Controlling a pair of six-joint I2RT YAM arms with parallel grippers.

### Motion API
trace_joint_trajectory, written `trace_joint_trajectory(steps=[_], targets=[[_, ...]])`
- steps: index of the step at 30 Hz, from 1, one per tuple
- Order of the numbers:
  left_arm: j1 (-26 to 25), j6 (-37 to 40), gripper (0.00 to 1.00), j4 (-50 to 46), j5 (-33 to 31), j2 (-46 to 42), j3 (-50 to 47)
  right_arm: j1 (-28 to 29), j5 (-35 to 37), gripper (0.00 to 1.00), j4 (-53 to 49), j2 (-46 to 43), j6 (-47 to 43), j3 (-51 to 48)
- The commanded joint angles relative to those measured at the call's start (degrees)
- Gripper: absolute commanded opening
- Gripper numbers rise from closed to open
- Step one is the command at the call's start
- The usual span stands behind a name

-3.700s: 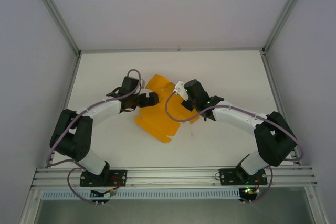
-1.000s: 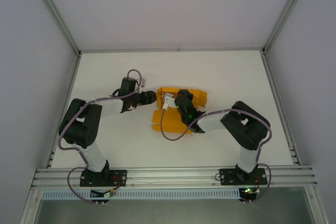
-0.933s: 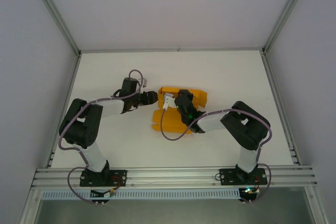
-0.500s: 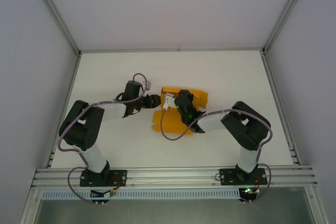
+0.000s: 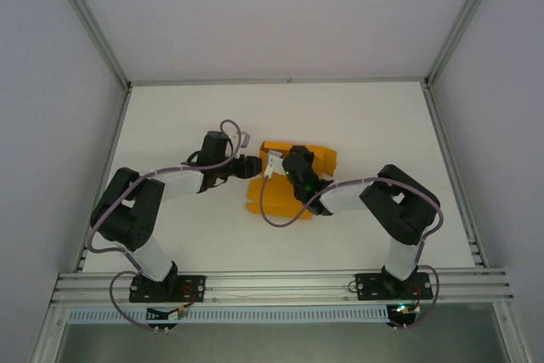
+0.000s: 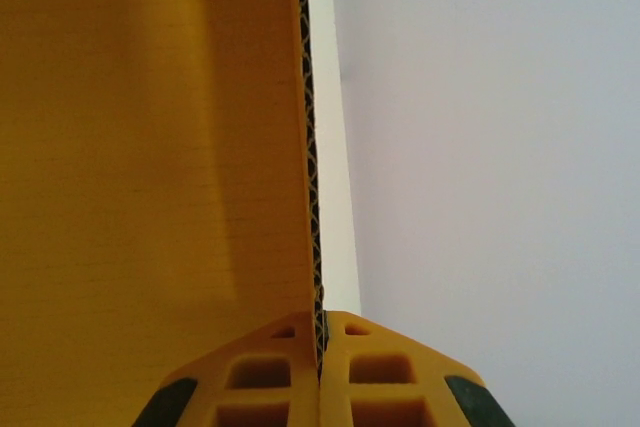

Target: Assemble paper box

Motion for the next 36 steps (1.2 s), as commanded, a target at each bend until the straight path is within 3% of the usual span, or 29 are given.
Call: trace_joint_trajectory(steps=[1, 7, 12, 24, 28, 31, 36], targets=[[-1.3, 3.0, 0.52, 0.4, 0.6, 2.2, 2.6, 0.5, 0.0, 0.0, -1.5, -1.3, 2.5, 1.3], [-3.3, 2.8, 0.43, 2.7, -5.1, 5.0, 4.2, 0.5, -1.0, 0.0, -3.5, -1.9, 3.4, 0.8], [-6.2, 5.4, 0.42, 4.8, -13.4, 5.8, 3.8, 0.6, -1.9, 0.0, -7.4, -2.7, 5.7, 0.8], [-7.7, 7.1, 0.22, 8.9, -15.9, 6.4, 2.3, 0.5, -3.2, 0.0, -12.8, -3.9, 9.0, 1.3], [-8.6, 8.4, 0.23, 9.2, -18.8, 5.9, 1.7, 0.6, -3.5, 0.0, -14.5, -4.5, 10.4, 1.6], [-8.6, 9.6, 0.41, 8.5, -19.6, 5.8, 1.7, 0.5, -4.1, 0.0, -15.5, -5.0, 10.7, 1.6], [-8.6, 11.2, 0.46, 8.4, -21.9, 4.3, 1.2, 0.5, -4.8, 0.0, -17.0, -5.8, 11.3, 1.4]])
